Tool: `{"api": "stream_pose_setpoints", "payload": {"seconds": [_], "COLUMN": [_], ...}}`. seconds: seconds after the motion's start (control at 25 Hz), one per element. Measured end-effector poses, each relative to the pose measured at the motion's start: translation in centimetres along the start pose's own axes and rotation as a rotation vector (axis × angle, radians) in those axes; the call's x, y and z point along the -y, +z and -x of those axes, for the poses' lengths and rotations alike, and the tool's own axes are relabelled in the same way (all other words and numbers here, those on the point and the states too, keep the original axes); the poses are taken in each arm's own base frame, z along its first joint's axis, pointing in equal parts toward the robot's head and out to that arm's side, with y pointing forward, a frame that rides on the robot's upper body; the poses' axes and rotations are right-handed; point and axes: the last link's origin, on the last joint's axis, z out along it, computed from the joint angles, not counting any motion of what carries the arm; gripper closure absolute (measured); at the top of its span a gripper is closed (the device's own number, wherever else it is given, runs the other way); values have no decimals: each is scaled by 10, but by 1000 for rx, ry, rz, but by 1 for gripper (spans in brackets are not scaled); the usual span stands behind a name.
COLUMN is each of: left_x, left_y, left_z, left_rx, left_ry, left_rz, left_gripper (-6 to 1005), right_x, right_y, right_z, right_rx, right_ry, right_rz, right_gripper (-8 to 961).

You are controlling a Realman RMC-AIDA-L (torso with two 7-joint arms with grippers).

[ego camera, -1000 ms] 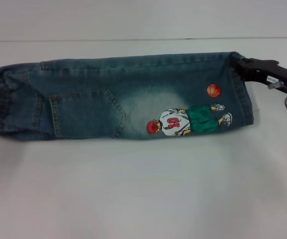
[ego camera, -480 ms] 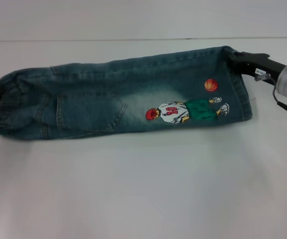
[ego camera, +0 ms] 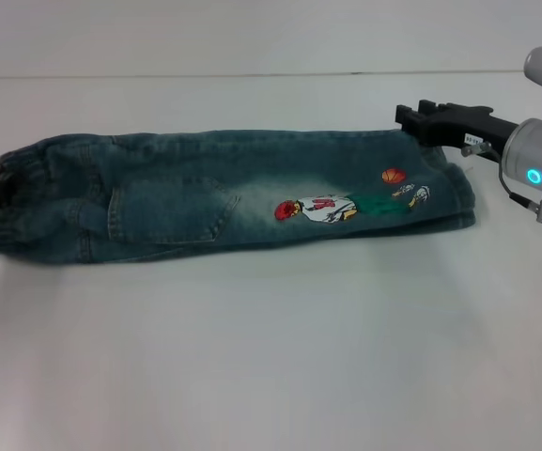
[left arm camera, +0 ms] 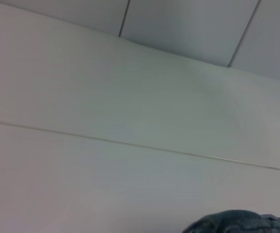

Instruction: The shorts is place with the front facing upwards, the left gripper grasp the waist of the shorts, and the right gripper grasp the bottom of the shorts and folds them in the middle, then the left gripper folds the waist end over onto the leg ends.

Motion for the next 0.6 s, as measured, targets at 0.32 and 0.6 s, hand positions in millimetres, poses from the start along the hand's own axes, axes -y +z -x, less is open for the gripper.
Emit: {"api": "stream_pose_setpoints", "payload": {"seconds": [0.32,0.6], "left_x": [9,18], "left_y": [-2,-13], "left_z": [-2,-7], "left_rx": [-4,-8], "left_ry": [-9,-68], "left_rz": [-50,-30], "left_gripper": [707,418], "right_x": [1,7], "right_y": [-1,-18], "right_z": [1,5], "right_rx": [4,78], "right_ry": [9,119], "right_rz": [-3,68], "right_gripper": [489,217]}}
